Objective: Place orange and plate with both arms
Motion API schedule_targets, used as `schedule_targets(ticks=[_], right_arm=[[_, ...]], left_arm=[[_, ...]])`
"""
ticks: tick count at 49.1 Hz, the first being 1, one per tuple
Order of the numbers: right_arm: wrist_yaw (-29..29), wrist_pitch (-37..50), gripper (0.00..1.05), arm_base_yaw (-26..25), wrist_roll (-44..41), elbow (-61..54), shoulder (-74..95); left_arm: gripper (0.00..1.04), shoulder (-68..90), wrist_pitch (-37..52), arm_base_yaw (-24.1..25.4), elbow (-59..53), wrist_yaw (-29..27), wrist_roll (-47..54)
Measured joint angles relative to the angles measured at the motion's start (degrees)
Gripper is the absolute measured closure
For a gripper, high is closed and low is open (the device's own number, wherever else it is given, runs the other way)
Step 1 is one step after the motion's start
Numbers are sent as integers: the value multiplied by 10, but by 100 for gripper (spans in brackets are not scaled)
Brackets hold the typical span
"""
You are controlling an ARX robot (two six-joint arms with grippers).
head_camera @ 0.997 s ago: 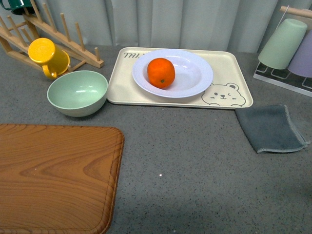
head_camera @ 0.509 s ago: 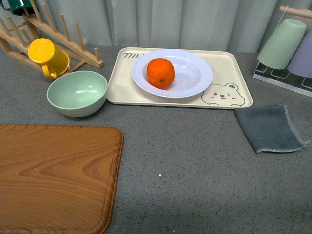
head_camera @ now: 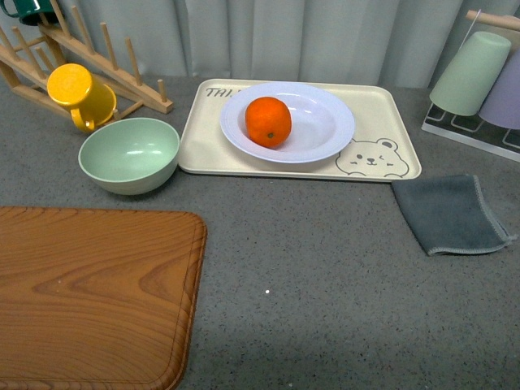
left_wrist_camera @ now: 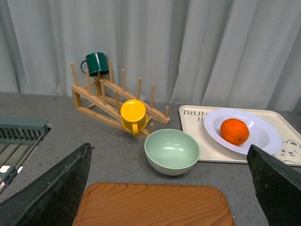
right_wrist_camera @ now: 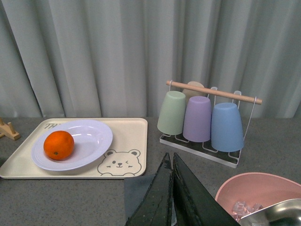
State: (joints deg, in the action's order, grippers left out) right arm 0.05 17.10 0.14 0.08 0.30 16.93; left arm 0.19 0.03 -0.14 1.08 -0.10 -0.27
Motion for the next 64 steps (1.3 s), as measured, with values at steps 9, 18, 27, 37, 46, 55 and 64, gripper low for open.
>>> schedule_targets(ticks=[9,18,27,37,46,55,64], right_arm=[[0,-42,104,0,0,0,-43],[0,-67,104,0,0,0,-67],[-1,-167,101,0,-1,0,-164],[-1,-170,70,0,-1,0,-166],[-1,-170,35,0,-1,0,-167],[-1,-170,7,0,0,0,-167],[-1,-170,9,0,-1,0,-167]], left_arm=[[6,0,0,0,0,0,0],[6,0,0,0,0,0,0],[6,0,0,0,0,0,0],[6,0,0,0,0,0,0],[6,0,0,0,0,0,0],[6,0,0,0,0,0,0],[6,0,0,0,0,0,0]])
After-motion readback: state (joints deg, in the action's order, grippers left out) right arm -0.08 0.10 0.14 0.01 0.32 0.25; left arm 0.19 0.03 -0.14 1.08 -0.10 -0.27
